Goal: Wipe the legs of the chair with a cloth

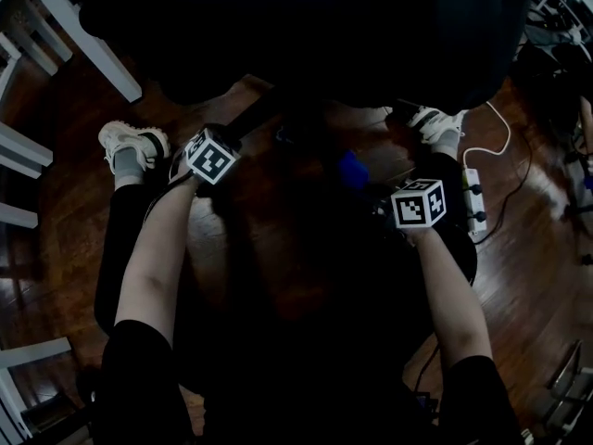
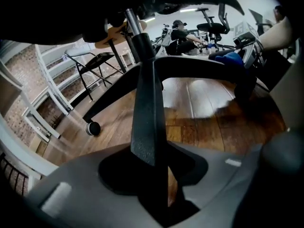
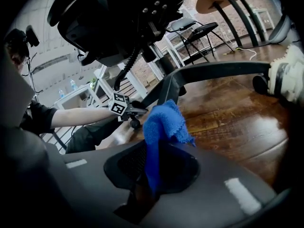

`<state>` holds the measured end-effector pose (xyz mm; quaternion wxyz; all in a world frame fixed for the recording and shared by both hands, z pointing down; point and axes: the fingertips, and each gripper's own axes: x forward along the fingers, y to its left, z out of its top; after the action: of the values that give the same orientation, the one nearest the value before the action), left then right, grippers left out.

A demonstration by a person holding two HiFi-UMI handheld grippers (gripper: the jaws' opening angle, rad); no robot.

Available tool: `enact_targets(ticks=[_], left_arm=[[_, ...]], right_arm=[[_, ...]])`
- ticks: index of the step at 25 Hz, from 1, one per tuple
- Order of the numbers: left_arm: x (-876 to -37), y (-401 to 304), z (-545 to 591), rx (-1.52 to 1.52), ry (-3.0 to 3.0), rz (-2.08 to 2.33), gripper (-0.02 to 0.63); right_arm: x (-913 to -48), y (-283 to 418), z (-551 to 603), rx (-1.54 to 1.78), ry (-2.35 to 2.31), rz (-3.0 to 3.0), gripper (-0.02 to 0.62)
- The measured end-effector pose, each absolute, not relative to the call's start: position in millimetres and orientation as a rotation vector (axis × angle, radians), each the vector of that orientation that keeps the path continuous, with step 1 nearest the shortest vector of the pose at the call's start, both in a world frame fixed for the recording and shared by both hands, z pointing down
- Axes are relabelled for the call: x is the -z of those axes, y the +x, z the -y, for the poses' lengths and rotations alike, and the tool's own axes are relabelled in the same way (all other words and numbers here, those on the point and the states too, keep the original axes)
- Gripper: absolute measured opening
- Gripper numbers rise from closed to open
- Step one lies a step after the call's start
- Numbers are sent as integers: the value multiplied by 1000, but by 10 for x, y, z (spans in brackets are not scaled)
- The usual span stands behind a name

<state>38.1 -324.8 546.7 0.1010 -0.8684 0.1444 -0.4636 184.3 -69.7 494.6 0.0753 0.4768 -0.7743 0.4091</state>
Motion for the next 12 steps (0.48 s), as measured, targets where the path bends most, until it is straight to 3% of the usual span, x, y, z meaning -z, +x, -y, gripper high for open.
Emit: enact_targets(ticks=[9,10,12], left_arm=[[-5394,136,3491,1312,-2507,-454,180],[-5348,67,3488,1294,-2483,-478,242],[-5203,-75,3442,1231,-2436,-551,307]], right_arm=[[-4994,1470,850,-1208,1428,2335,75],[-5000,1405,870,-1189,1415,2355,75],[-5005,1285,929,-1163,1400,2406,75]])
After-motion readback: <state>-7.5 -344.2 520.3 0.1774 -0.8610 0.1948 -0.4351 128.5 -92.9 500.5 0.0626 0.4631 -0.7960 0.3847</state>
